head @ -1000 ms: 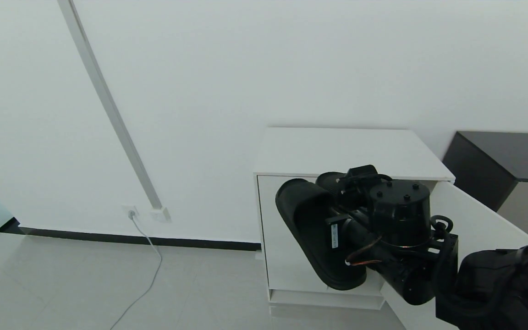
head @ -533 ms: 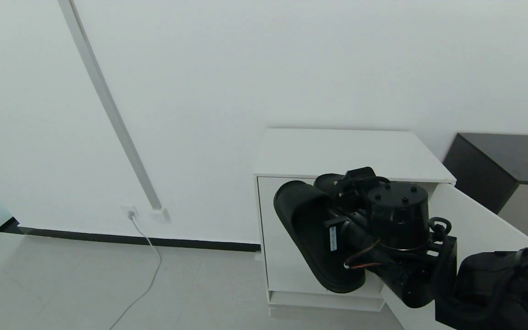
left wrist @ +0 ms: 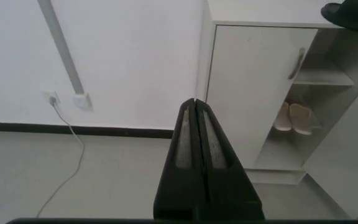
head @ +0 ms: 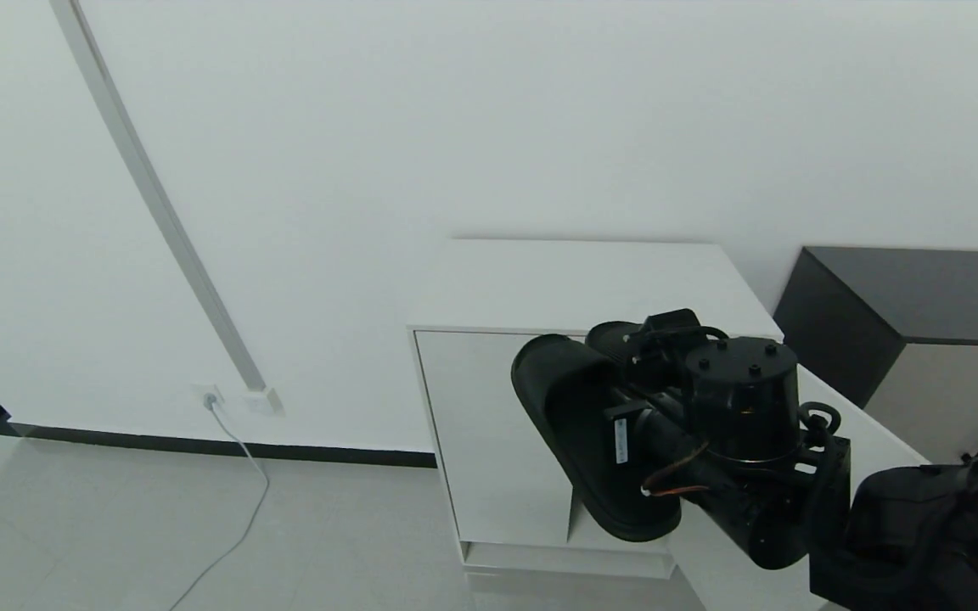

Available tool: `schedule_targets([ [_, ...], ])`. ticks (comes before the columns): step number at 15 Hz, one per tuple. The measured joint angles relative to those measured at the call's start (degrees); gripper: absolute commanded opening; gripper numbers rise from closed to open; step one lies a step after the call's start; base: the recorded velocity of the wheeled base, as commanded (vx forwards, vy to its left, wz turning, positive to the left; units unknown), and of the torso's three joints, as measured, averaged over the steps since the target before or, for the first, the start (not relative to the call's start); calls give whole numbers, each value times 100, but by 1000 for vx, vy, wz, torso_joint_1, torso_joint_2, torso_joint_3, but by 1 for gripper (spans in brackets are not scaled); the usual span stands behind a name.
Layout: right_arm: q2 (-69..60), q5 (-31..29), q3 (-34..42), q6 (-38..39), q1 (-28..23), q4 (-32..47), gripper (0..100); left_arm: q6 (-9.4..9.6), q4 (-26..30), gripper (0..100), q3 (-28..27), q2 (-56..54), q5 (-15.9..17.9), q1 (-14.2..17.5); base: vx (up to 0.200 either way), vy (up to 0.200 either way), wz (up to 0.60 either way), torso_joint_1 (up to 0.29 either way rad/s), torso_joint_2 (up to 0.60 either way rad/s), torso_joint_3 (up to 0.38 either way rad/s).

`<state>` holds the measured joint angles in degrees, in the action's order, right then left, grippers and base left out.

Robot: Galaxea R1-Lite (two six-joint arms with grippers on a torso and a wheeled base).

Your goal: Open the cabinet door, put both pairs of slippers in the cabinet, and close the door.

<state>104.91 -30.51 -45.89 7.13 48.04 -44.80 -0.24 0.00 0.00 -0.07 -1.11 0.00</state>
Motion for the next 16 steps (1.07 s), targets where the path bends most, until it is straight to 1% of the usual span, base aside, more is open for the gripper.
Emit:
schedule_targets([
  [3,-21,2,96,-33,9,-187,0,0,2,0,0,0,7,0,0,-200,0,2,2,4],
  [16,-146,6,361,-89,112,-433,0,15,0,0,0,0,13,-5,0,0,0,0,0,0],
])
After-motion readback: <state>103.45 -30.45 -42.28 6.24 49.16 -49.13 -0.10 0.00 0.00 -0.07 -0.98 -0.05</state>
